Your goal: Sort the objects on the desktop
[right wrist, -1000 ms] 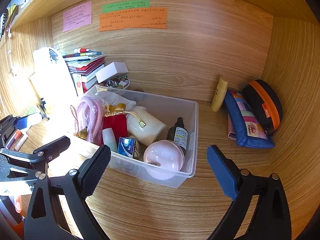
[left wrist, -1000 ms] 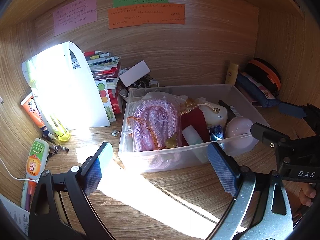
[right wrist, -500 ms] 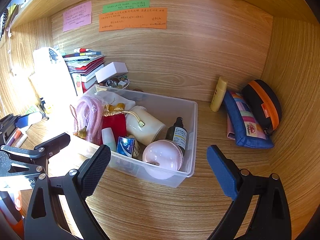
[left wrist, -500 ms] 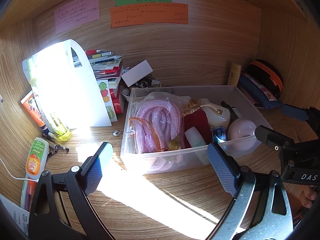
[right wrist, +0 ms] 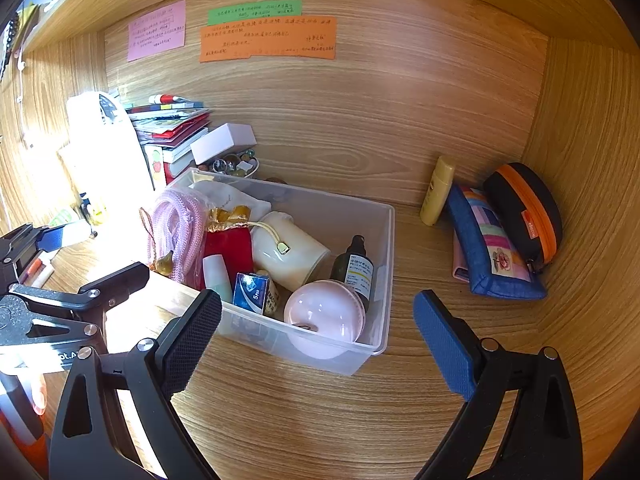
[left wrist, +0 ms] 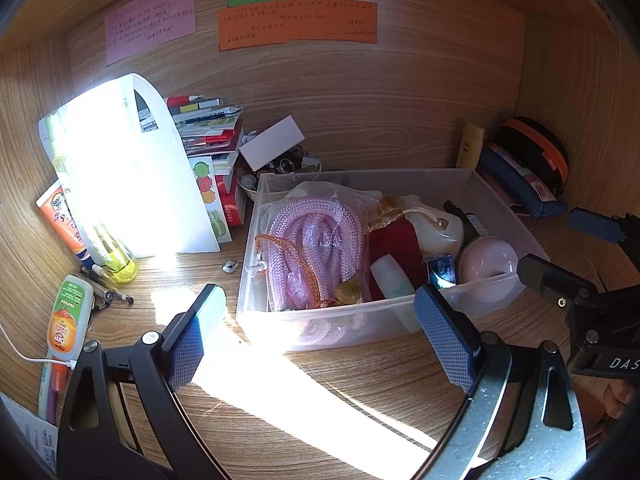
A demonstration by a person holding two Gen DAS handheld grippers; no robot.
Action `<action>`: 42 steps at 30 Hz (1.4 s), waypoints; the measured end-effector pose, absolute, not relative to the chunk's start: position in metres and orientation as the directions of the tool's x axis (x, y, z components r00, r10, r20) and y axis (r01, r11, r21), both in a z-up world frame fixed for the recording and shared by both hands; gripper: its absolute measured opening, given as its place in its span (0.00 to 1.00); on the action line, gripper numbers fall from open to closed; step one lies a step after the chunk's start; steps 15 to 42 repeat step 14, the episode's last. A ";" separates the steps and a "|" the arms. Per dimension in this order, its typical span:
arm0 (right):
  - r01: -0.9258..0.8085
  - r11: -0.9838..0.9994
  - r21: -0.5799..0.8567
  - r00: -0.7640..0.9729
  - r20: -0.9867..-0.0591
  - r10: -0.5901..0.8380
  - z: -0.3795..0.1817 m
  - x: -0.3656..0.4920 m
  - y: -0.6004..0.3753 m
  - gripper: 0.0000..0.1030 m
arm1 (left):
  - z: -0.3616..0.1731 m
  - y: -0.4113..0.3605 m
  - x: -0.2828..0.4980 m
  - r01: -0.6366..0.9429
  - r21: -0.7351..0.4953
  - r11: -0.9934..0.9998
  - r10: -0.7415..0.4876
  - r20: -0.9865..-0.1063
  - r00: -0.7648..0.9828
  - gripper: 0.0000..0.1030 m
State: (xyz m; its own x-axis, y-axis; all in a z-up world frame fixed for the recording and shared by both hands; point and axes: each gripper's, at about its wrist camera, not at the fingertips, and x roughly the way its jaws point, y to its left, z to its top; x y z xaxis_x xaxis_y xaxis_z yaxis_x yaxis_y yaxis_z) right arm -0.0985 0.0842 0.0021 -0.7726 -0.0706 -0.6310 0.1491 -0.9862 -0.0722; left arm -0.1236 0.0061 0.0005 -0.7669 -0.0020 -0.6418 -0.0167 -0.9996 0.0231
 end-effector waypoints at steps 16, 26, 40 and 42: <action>0.152 -0.985 -0.078 -0.770 -0.634 -0.069 0.001 -0.098 0.084 0.93 | 0.002 0.004 -0.119 -0.012 0.019 -1.000 -0.002 -0.625 -0.781 0.94; 0.152 -0.985 -0.078 -0.770 -0.634 -0.069 0.001 -0.098 0.084 0.93 | 0.002 0.004 -0.119 -0.012 0.019 -1.000 -0.002 -0.625 -0.781 0.94; 0.152 -0.985 -0.078 -0.770 -0.634 -0.069 0.001 -0.098 0.084 0.93 | 0.002 0.004 -0.119 -0.012 0.019 -1.000 -0.002 -0.625 -0.781 0.94; 0.152 -0.985 -0.078 -0.770 -0.634 -0.069 0.001 -0.098 0.084 0.93 | 0.002 0.004 -0.119 -0.012 0.019 -1.000 -0.002 -0.625 -0.781 0.94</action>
